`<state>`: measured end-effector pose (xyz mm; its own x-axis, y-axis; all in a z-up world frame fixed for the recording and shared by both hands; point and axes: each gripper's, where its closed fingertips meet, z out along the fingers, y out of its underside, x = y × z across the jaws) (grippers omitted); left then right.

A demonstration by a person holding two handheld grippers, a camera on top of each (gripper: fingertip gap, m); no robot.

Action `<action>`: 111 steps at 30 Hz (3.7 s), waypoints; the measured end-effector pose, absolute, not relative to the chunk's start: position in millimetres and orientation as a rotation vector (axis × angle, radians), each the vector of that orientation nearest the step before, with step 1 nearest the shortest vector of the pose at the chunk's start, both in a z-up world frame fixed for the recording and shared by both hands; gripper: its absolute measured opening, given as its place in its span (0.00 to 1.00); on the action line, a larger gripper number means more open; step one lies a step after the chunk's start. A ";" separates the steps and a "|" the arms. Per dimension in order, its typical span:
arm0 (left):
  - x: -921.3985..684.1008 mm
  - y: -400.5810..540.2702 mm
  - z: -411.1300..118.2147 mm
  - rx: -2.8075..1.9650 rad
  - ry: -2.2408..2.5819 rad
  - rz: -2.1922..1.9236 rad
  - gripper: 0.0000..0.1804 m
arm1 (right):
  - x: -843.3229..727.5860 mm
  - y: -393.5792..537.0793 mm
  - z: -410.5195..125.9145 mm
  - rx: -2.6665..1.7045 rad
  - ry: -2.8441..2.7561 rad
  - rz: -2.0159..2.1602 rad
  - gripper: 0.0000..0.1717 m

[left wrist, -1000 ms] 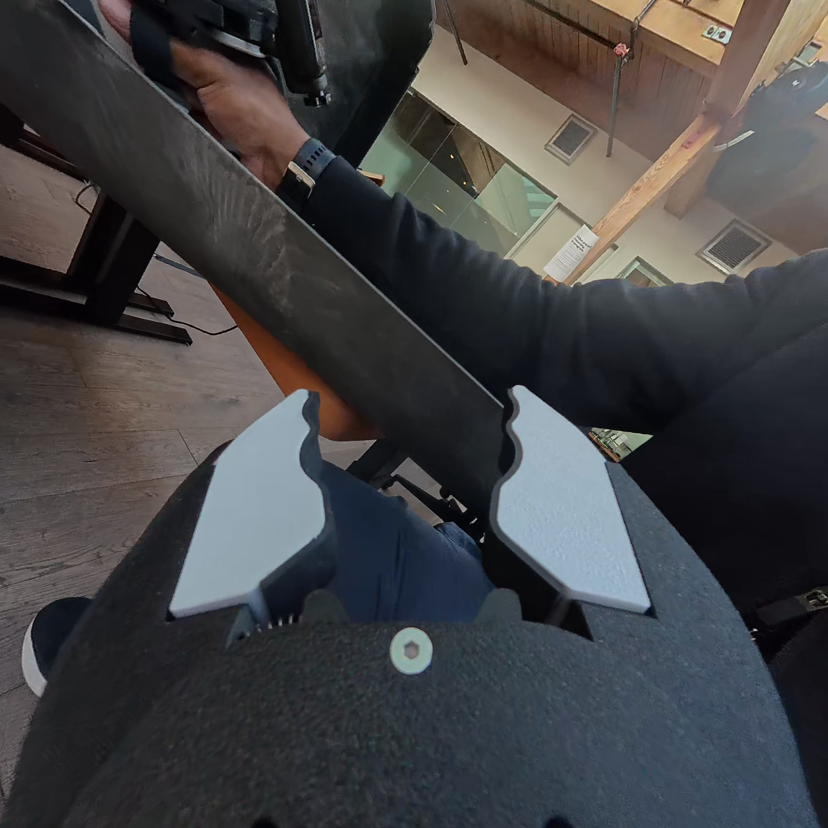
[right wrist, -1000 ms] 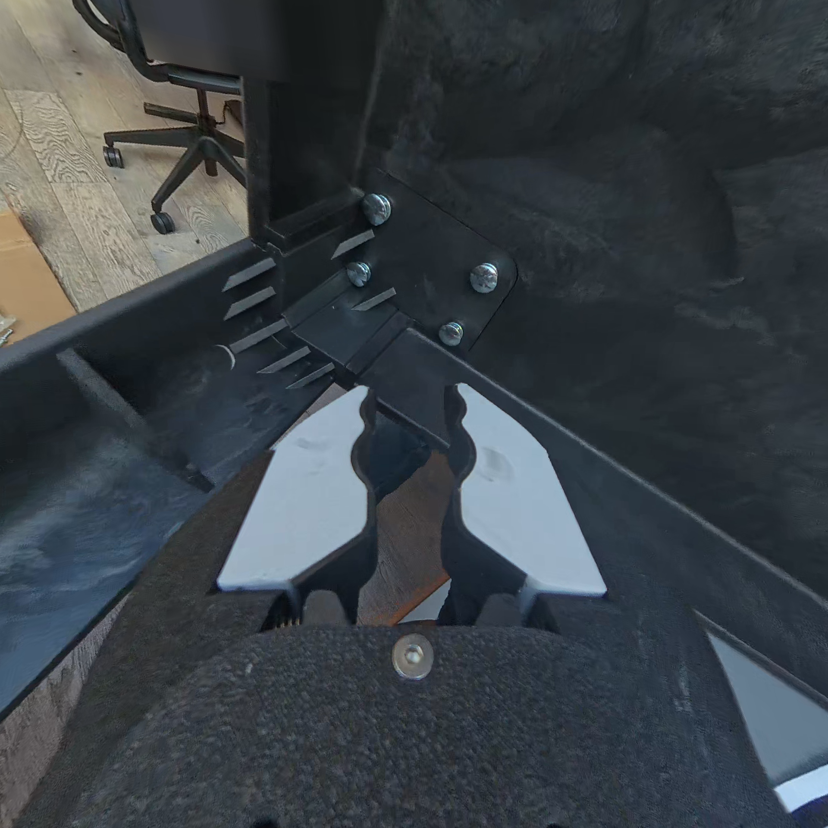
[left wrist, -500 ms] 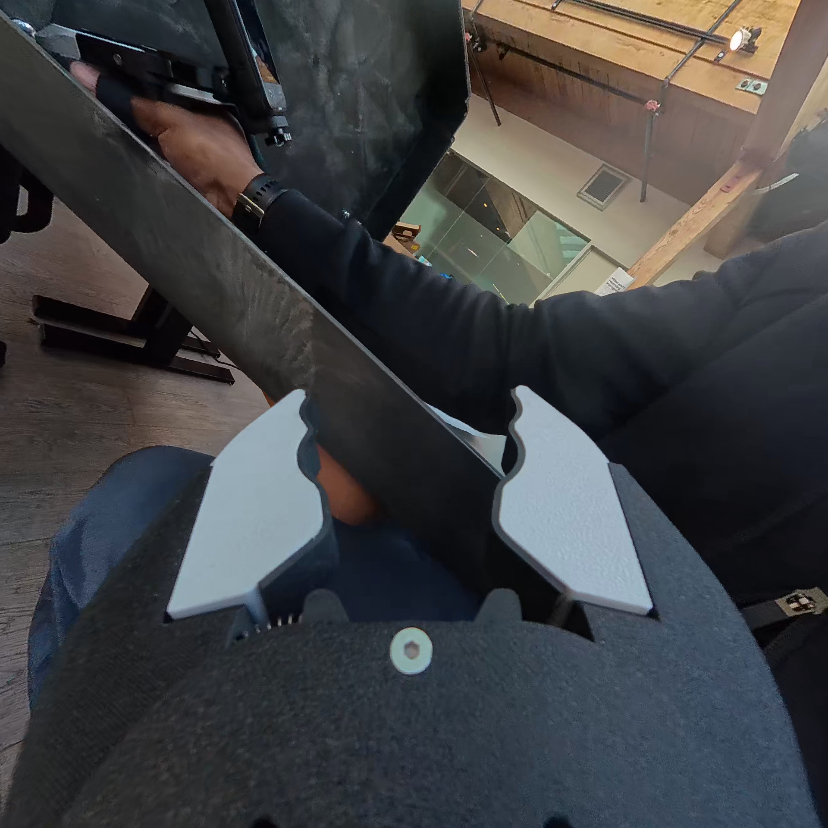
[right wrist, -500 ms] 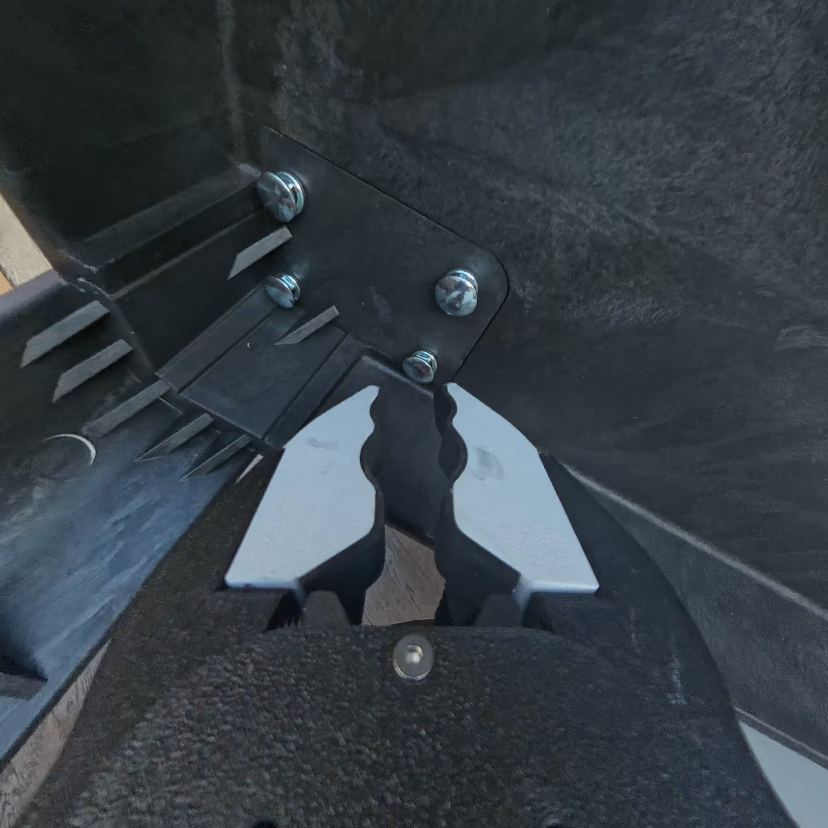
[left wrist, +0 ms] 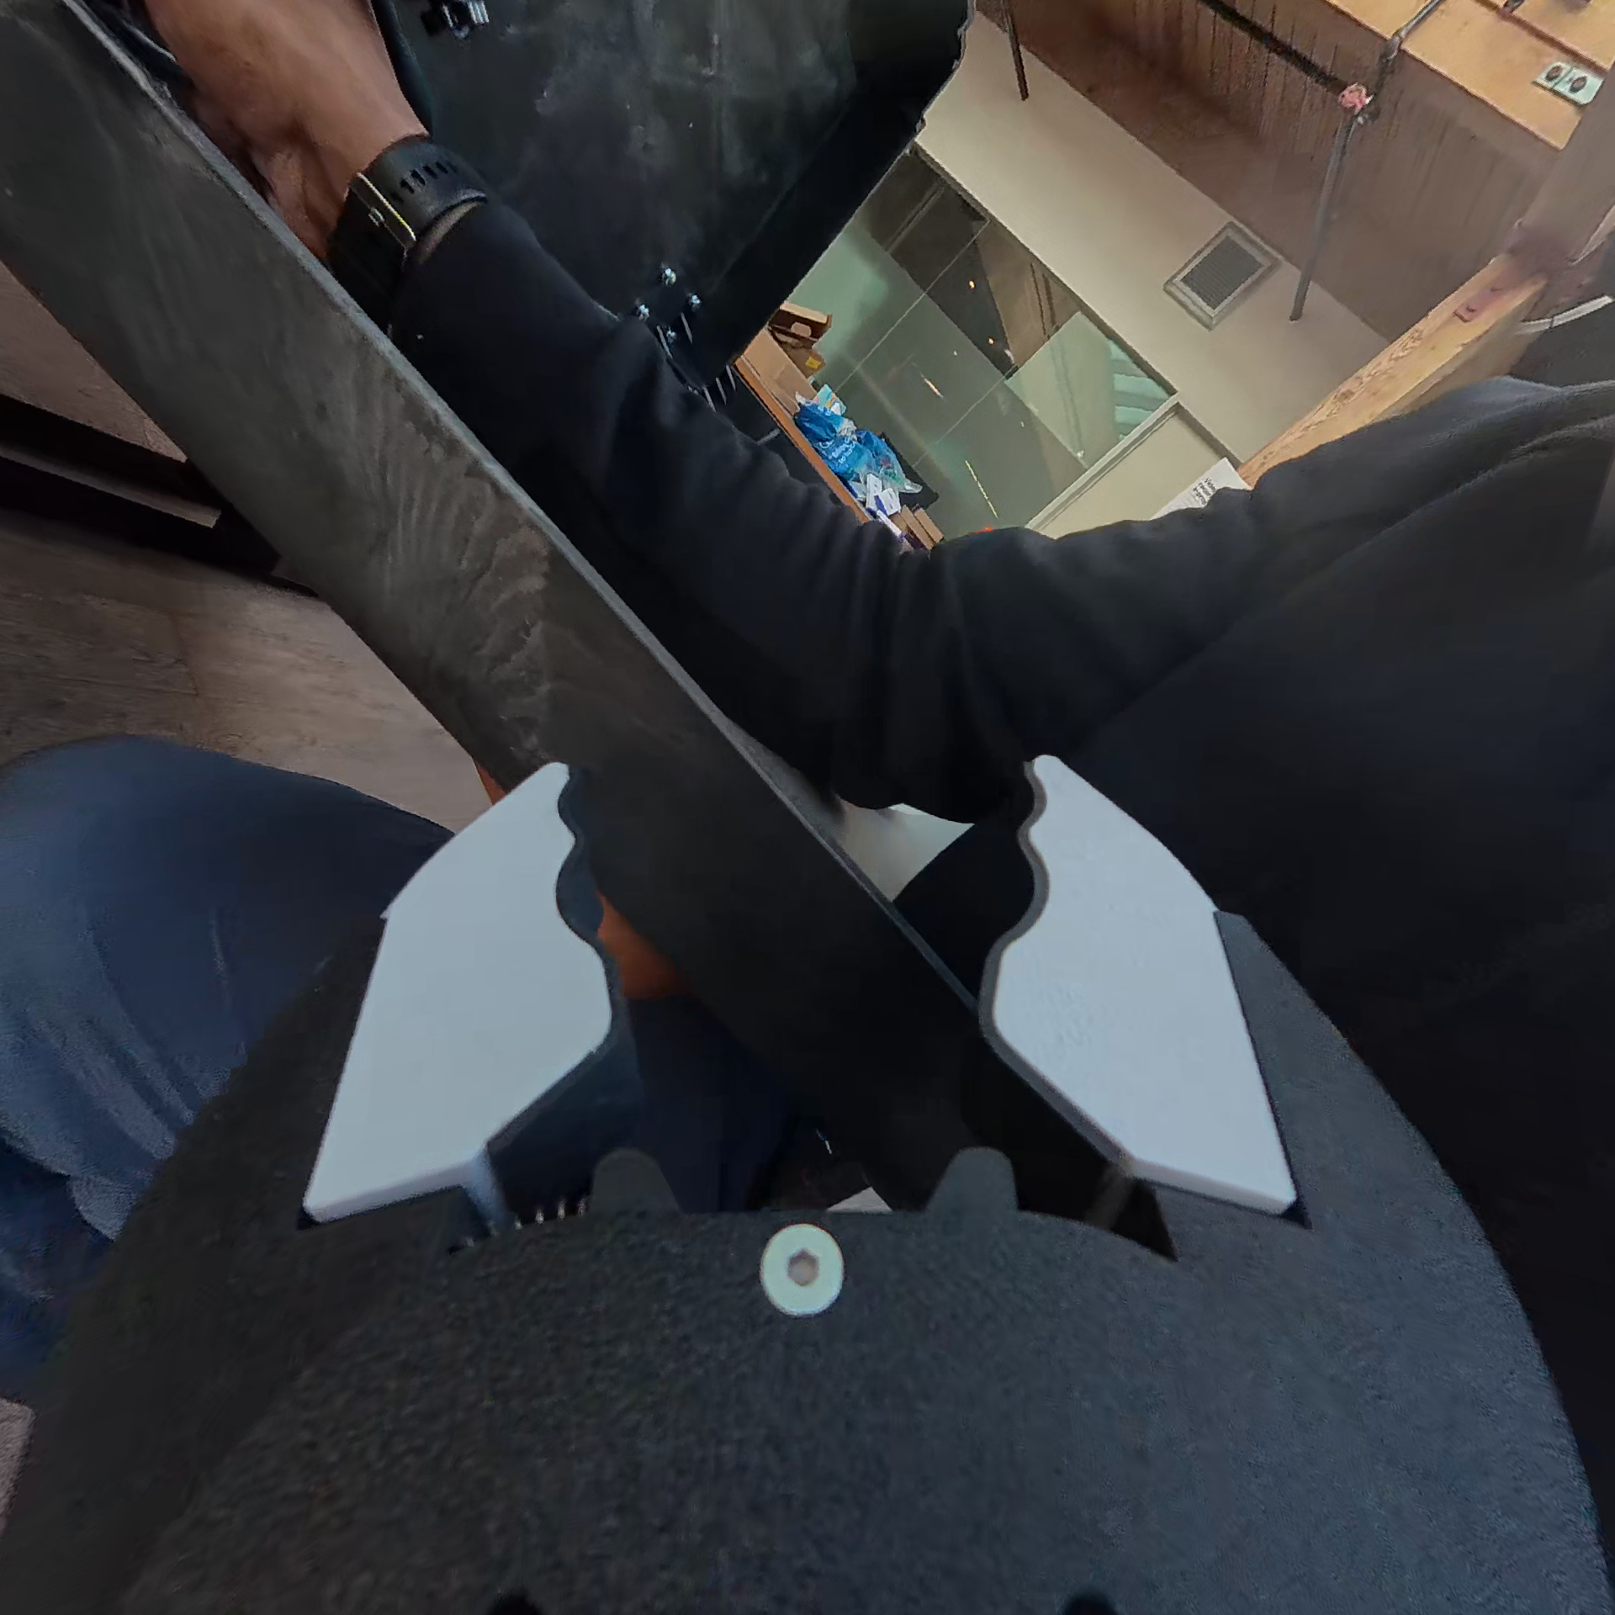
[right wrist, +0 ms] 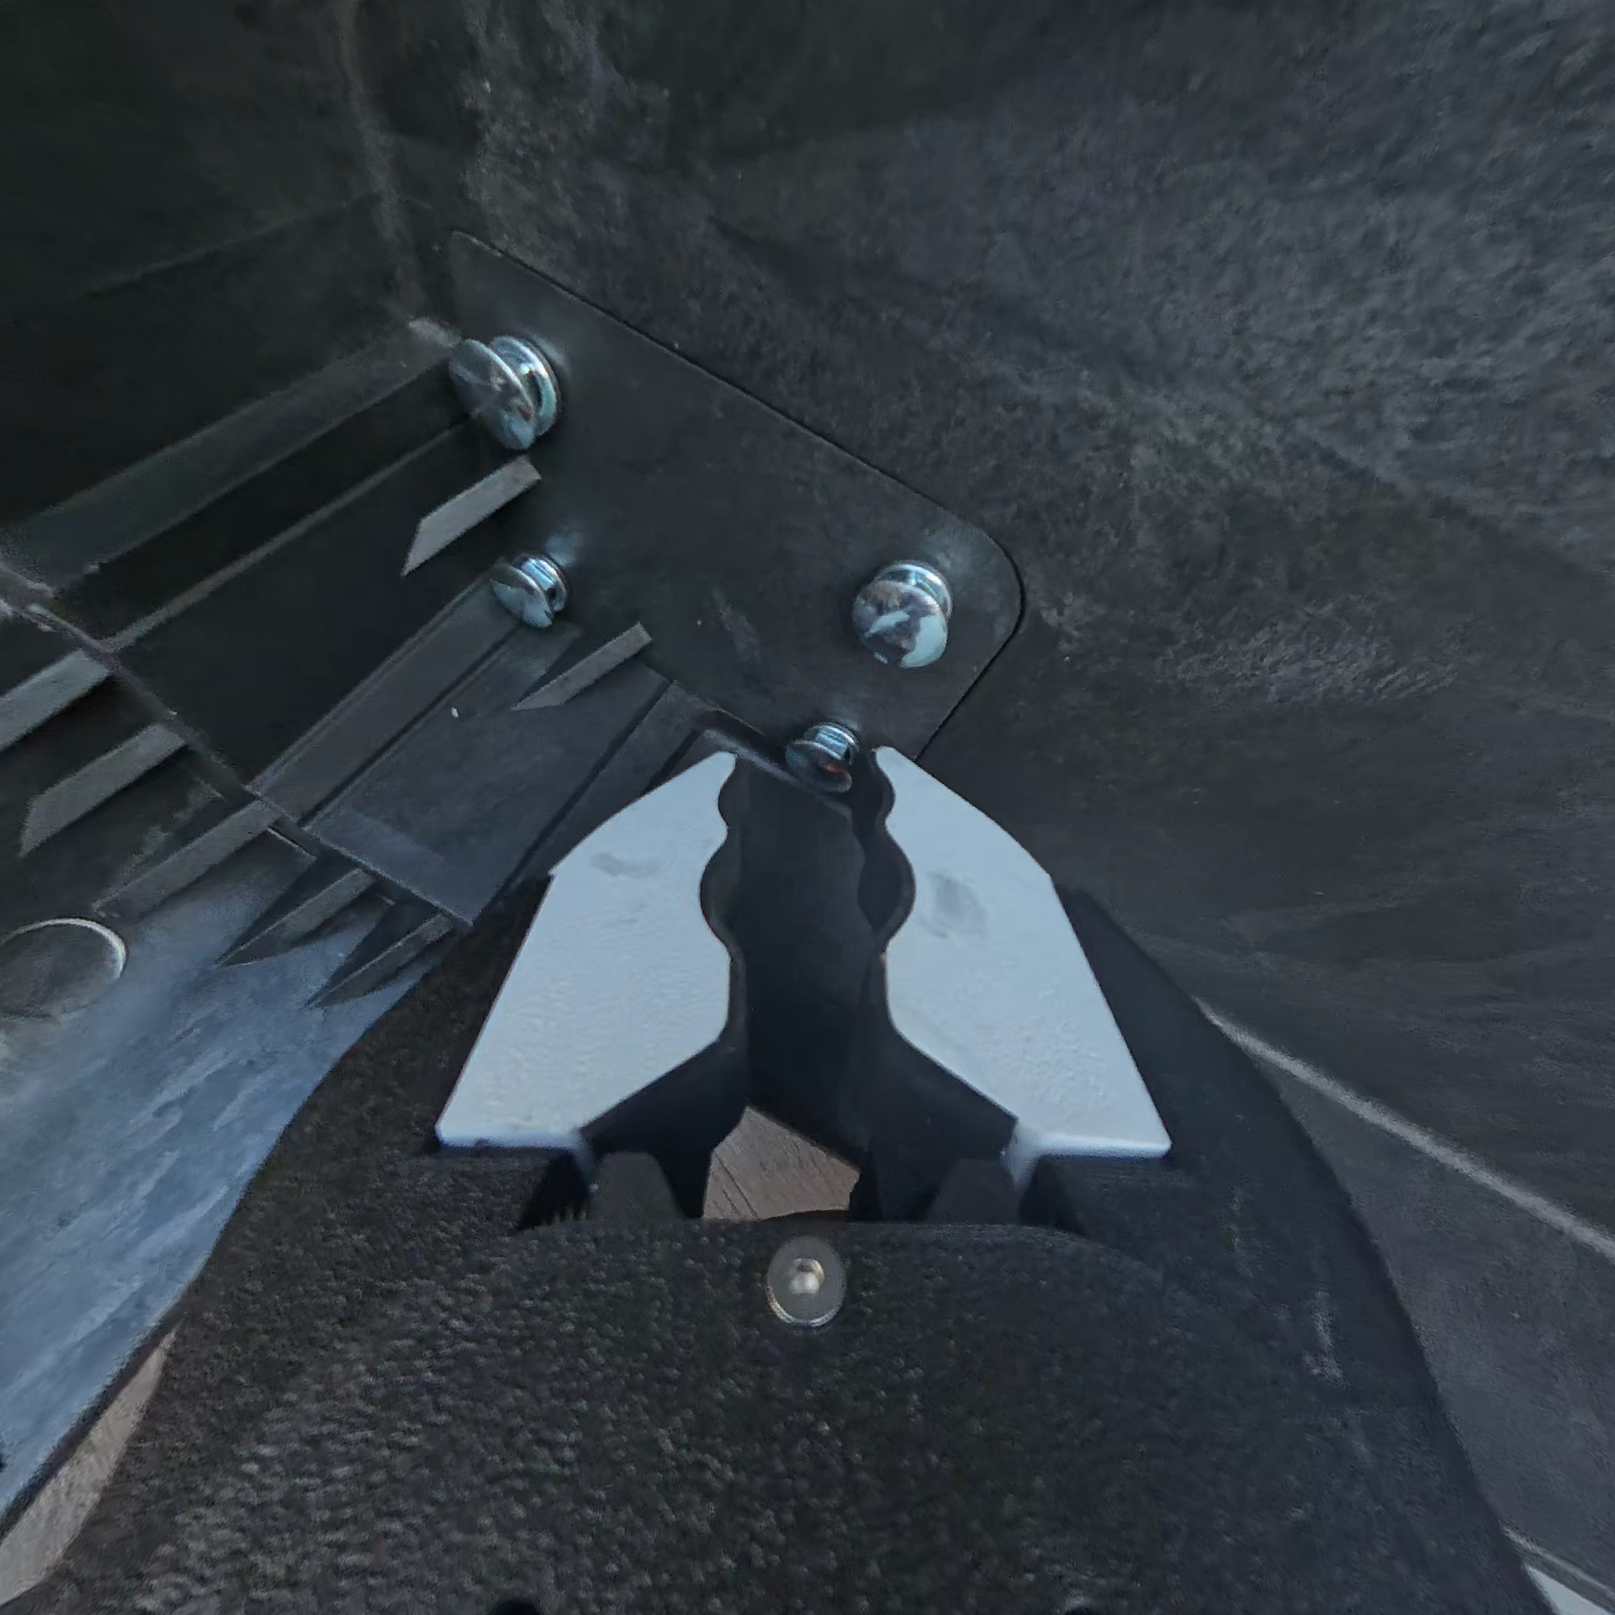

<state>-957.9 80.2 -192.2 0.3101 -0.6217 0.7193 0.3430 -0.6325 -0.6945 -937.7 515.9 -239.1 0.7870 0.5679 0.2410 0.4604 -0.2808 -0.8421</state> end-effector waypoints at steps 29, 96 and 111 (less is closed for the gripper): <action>-937.7 139.9 -248.9 -2.395 0.034 -0.952 0.32 | -933.2 527.3 -240.3 -1.966 -0.724 0.211 0.08; -921.4 123.8 -277.8 -2.484 0.280 -0.810 0.41 | -920.2 531.6 -246.3 -2.071 -0.664 0.328 0.00; -921.9 125.0 -277.9 -2.481 0.283 -0.810 0.42 | -921.8 530.1 -248.5 -2.091 -0.695 0.265 0.00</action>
